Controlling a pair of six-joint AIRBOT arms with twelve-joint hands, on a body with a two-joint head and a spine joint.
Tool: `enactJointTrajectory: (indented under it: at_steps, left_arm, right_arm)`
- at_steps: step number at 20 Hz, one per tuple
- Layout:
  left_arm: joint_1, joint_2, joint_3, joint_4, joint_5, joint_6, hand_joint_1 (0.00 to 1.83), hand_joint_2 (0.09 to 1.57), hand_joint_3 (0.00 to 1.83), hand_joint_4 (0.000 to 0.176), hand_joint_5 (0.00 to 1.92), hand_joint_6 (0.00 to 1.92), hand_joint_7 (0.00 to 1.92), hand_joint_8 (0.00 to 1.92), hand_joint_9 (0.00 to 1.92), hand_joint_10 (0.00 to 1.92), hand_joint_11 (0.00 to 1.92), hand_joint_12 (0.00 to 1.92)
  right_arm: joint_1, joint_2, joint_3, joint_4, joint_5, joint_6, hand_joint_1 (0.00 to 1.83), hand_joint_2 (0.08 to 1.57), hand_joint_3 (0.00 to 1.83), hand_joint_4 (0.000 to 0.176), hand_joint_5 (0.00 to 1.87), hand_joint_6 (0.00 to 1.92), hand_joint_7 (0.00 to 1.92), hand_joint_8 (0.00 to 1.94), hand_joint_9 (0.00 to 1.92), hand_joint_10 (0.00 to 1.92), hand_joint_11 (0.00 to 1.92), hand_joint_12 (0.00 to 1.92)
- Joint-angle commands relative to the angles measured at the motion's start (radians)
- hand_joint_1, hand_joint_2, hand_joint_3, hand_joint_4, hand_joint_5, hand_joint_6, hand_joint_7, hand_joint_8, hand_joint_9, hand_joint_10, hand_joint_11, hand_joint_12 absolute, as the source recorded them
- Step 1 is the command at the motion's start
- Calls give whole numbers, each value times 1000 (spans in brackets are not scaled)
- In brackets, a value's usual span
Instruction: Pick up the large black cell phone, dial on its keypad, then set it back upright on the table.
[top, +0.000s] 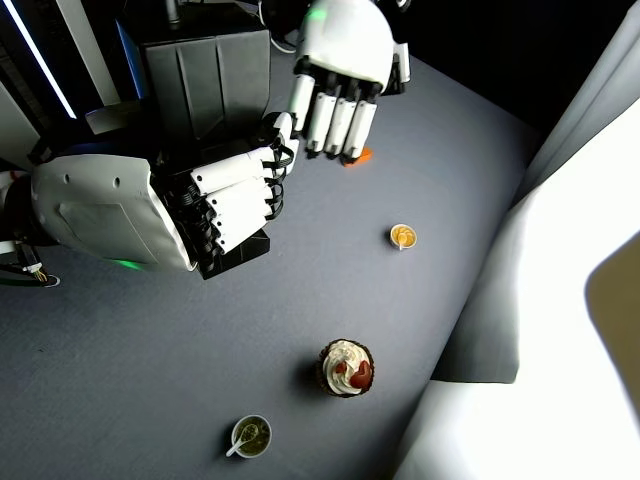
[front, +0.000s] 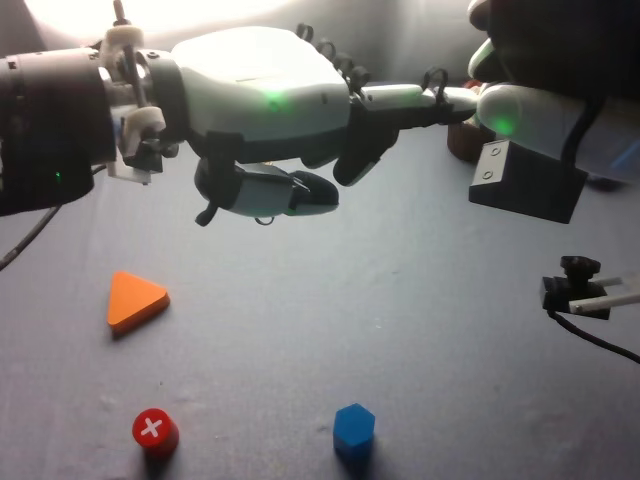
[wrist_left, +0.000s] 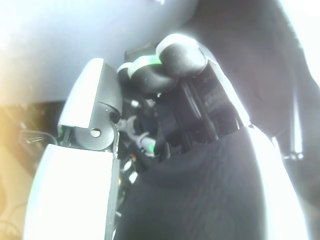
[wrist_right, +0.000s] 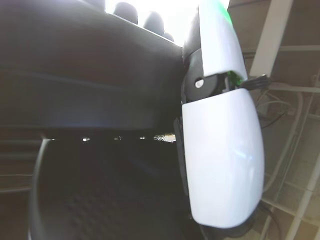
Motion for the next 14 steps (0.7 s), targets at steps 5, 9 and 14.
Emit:
enactJointTrajectory:
  at_steps: [5, 9, 14]
  left_arm:
    - [-12, -28, 1, -83, -43, 35, 1312, 1262, 0, 38, 0, 0, 678, 1540, 684, 1921, 536, 1921]
    - [-11, -32, -32, -93, -61, 30, 1305, 1283, 8, 22, 5, 4, 641, 1598, 705, 1921, 578, 1921]
    - [-5, 37, -43, -92, -111, -18, 1307, 1279, 3, 16, 3, 1, 651, 1585, 728, 1921, 569, 1921]
  right_arm:
    - [15, 13, 0, -26, 139, 19, 1381, 1106, 0, 0, 871, 1040, 1014, 813, 1025, 1141, 961, 1069]
    - [14, 13, 0, -26, 140, 19, 1379, 1108, 1, 0, 859, 1053, 1006, 828, 1027, 1139, 983, 1039]
    - [9, 13, 4, -26, 147, 19, 1380, 1108, 0, 0, 858, 1062, 1006, 826, 1034, 1124, 995, 1025]
